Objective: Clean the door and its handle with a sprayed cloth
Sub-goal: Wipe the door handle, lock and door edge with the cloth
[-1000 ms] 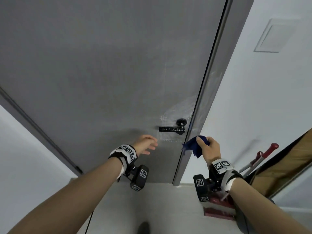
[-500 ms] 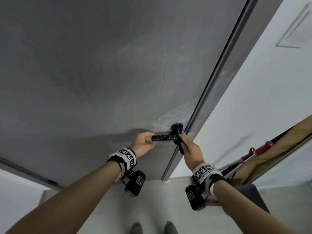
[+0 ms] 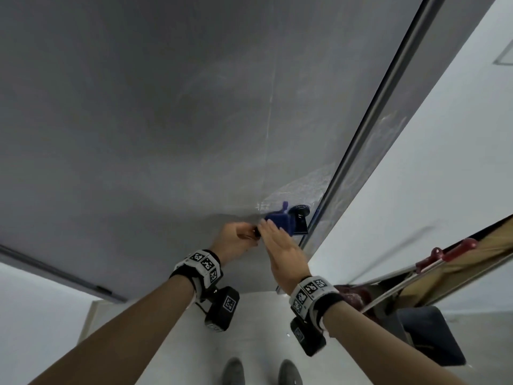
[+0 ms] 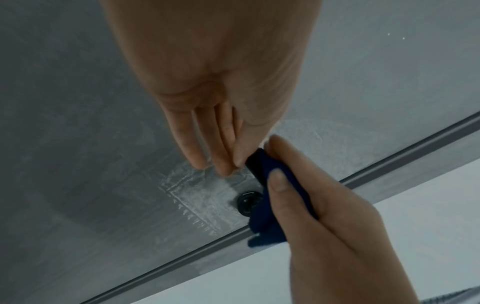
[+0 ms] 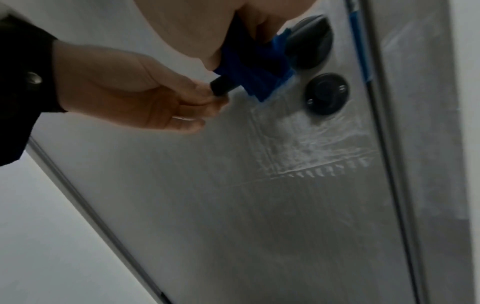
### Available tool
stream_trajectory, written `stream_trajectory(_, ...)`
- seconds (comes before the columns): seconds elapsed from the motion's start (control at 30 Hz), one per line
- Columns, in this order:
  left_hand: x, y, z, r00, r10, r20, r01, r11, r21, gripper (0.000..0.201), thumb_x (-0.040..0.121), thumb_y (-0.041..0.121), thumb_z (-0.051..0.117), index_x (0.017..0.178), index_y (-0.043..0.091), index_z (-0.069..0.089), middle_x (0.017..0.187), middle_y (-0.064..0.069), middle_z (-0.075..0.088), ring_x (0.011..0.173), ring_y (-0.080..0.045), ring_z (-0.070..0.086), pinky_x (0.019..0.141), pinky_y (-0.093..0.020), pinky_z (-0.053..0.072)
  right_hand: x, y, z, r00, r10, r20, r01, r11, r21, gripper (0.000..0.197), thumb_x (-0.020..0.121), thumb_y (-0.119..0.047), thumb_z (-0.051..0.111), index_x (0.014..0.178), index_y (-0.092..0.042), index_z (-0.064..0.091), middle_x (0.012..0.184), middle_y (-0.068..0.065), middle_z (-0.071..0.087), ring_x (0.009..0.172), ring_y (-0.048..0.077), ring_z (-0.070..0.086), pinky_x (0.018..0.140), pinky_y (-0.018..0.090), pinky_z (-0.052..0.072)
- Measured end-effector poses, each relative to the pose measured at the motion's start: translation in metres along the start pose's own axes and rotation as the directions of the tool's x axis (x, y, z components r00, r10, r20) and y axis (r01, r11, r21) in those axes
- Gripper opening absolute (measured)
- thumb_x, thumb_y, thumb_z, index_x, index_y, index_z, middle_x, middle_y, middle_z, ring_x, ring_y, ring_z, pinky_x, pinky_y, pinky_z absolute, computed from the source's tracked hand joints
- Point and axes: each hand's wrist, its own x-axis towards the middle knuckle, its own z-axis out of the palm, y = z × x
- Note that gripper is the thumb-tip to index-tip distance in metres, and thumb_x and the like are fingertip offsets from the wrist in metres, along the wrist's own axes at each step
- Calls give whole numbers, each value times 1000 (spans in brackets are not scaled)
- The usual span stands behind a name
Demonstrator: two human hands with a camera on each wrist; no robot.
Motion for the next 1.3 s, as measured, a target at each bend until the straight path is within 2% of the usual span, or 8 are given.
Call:
stream_trajectory(0.23,-12,0,-18,989,-125,-75,124,992,-21,25,92,-5,56,110,10,64,92,-6,72,74,-9,65,59,-14,47,13,6,1,976,-177,130,188,979,-76,77,81,10,55,153,-7,34,161,9,33,150,21,30,123,38,20)
stream_trajectory(0.33,-10,5,-18,990,-127,-68,123,990,-66,17,92,2,65,99,17,66,91,-5,71,79,-16,64,61,-18,47,2,29,-18,979,-148,139,165,979,-116,81,78,13,51,154,-8,33,162,7,31,150,19,29,123,37,21)
stream_trajectory(0.63,-2,20,-5,990,-116,-80,118,993,26,23,87,-5,66,109,0,70,95,-14,69,71,-12,59,52,-10,47,-4,39,-30,995,-50,85,56,996,-64,69,85,11,55,150,-8,41,158,7,40,147,20,35,120,43,32)
stream_trajectory(0.73,-6,20,-7,986,-156,-59,155,987,-31,21,90,0,65,110,5,70,93,-6,72,76,-11,63,59,-15,48,7,17,-13,989,-92,116,94,995,-13,68,88,8,53,152,-9,37,160,6,35,150,19,29,124,39,20)
stream_trajectory(0.87,-8,22,-15,987,-151,-57,148,987,-59,11,91,7,67,97,15,71,86,0,73,75,-11,65,61,-18,47,21,24,-23,944,-220,247,230,973,-14,75,86,11,46,155,-13,33,162,3,31,151,17,27,124,38,22)
stream_trajectory(1.0,-3,25,-17,994,-93,-61,95,995,33,14,92,5,65,105,4,70,89,-7,68,75,-14,60,52,-10,46,21,73,-70,919,-292,265,328,940,-100,88,63,23,51,145,-11,50,149,7,52,136,23,52,111,45,45)
stream_trajectory(1.07,0,26,-12,996,-61,-63,68,992,107,19,92,5,65,111,1,70,94,-7,68,76,-14,58,54,-9,46,15,92,-87,897,-326,299,382,912,-152,92,55,25,56,139,-11,58,146,4,55,135,21,53,111,41,44)
stream_trajectory(1.3,3,30,5,995,58,-75,-33,953,300,11,84,5,73,95,7,75,84,-5,69,72,-13,59,66,-12,45,-16,92,-97,964,-154,215,200,957,-211,84,61,19,59,138,-15,59,151,0,50,123,21,64,82,38,62)
